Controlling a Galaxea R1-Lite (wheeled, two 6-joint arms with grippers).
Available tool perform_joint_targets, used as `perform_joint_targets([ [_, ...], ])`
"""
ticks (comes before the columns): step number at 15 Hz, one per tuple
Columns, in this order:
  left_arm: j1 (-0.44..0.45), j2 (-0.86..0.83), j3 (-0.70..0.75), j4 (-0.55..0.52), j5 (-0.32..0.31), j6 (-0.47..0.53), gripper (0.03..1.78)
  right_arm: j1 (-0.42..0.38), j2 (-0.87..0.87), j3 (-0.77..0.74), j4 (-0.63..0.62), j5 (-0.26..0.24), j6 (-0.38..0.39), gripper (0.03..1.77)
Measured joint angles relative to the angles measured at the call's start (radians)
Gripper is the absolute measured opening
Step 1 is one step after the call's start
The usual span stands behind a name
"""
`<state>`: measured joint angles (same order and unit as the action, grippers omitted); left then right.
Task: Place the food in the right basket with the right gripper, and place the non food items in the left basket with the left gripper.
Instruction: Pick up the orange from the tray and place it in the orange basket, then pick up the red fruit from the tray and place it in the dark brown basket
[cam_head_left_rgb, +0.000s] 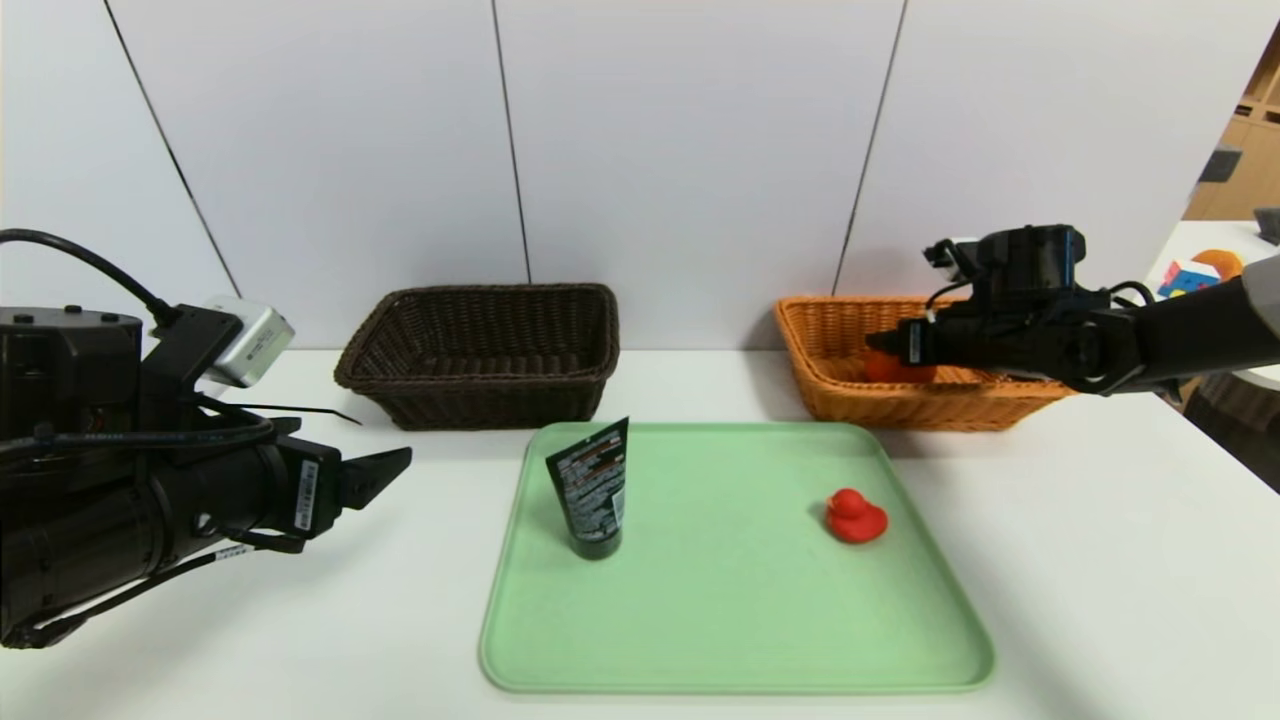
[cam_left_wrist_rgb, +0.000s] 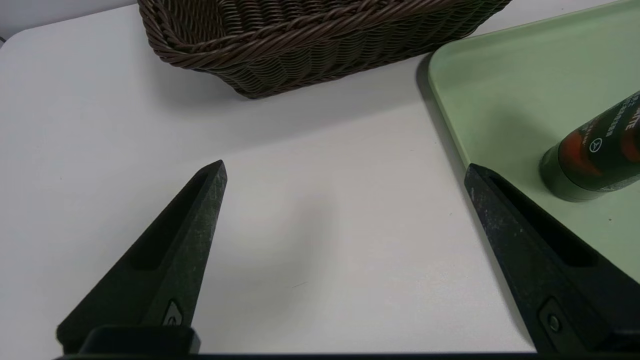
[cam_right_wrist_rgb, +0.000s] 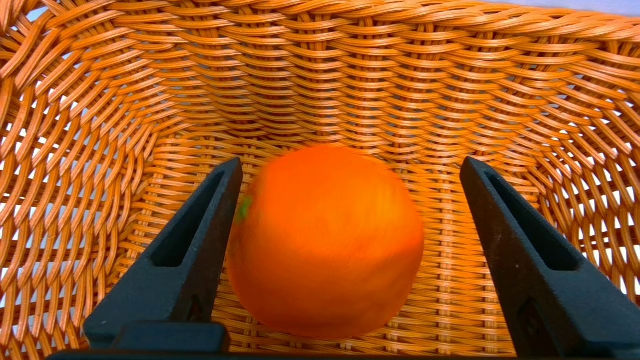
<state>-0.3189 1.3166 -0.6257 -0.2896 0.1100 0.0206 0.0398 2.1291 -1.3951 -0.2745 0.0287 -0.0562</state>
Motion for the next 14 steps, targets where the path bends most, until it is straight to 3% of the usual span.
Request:
perform_joint_targets([
  [6,0.0,-0.001,-0.013,0.0,-0.001,0.011,1.69,0.009,-0.111,-0.016,0.076,0.001,-0.017,1.62],
  [11,0.0,-0.001,-0.023,-0.001,0.014,0.022,1.69,0.041,-0.359,-0.063,0.309,0.022,-0.003,1.66],
  [14,0.0,-0.005,-0.021,-0.007,0.013,0.042,1.69,0.062,-0.528,-0.065,0.527,0.079,-0.003,1.68],
])
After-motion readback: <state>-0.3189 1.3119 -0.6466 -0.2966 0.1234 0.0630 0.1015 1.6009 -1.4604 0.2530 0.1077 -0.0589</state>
